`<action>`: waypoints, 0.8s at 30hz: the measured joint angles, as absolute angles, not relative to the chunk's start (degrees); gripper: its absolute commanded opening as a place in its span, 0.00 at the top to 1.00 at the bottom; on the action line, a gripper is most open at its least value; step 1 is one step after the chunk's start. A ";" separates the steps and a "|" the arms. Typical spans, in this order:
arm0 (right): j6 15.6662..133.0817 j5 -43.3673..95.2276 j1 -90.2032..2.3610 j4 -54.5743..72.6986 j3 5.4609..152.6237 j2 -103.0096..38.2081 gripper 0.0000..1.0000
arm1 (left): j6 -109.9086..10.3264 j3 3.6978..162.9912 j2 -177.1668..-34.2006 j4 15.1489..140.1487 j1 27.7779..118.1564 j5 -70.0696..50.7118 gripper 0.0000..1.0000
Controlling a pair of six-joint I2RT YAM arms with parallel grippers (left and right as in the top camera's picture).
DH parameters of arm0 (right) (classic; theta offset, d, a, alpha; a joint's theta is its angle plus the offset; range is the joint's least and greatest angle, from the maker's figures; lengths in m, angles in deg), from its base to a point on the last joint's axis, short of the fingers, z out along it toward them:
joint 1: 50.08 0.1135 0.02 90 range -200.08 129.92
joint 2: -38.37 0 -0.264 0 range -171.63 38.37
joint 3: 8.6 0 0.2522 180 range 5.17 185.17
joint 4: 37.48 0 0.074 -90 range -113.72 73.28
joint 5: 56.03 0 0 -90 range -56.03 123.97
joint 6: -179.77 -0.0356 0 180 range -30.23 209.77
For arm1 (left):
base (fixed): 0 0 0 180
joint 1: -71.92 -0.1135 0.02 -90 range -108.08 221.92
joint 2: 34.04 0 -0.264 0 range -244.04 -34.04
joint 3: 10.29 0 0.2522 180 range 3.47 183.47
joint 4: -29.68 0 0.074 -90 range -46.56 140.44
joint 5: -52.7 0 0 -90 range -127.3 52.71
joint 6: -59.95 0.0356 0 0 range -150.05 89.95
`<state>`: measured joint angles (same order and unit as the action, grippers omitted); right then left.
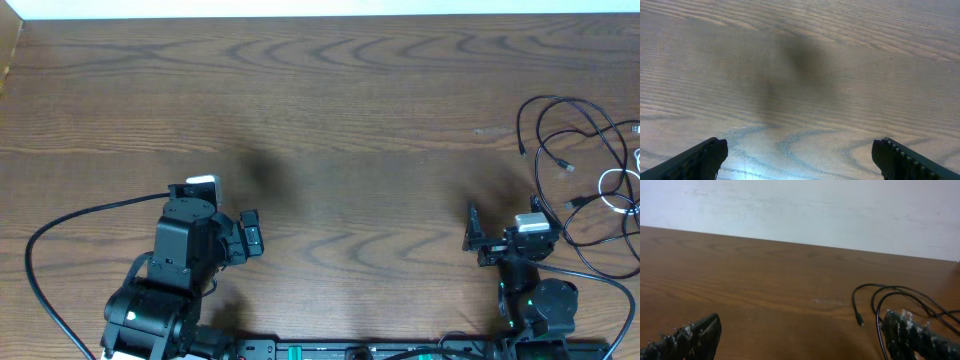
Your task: Untangle cables
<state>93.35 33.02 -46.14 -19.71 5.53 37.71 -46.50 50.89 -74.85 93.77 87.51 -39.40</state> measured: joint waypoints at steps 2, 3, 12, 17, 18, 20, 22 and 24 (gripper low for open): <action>93.39 32.74 -46.14 -19.71 5.53 37.71 0.01 | -46.50 50.89 -74.85 93.75 87.51 -39.40 0.02; 93.39 32.67 -46.14 -19.71 5.55 37.71 0.01 | -46.50 50.89 -74.85 93.75 87.51 -39.38 0.02; 93.39 32.63 -46.14 -19.71 5.55 37.71 0.01 | -46.50 50.89 -74.85 93.75 87.51 -39.40 0.02; 93.39 32.50 -46.14 -19.71 5.53 37.71 0.01 | -46.50 50.87 -74.85 93.75 87.51 -39.40 0.02; 93.39 32.48 -46.14 -19.71 5.53 37.71 0.01 | -46.50 50.89 -74.85 93.75 87.51 -39.38 0.02; 93.39 32.45 -46.14 -19.71 5.53 37.71 0.01 | -46.50 50.89 -74.85 93.75 87.51 -39.40 0.02; 93.39 32.48 -46.14 -19.71 5.55 37.71 0.01 | -46.50 50.89 -74.85 93.75 87.51 -39.38 0.02; 93.39 32.48 -46.14 -19.71 5.53 37.71 0.01 | -46.50 50.89 -74.75 93.79 87.51 -39.38 0.02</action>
<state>93.39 32.48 -46.14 -19.71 5.53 37.71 -46.50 50.89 -74.75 93.79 87.51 -39.38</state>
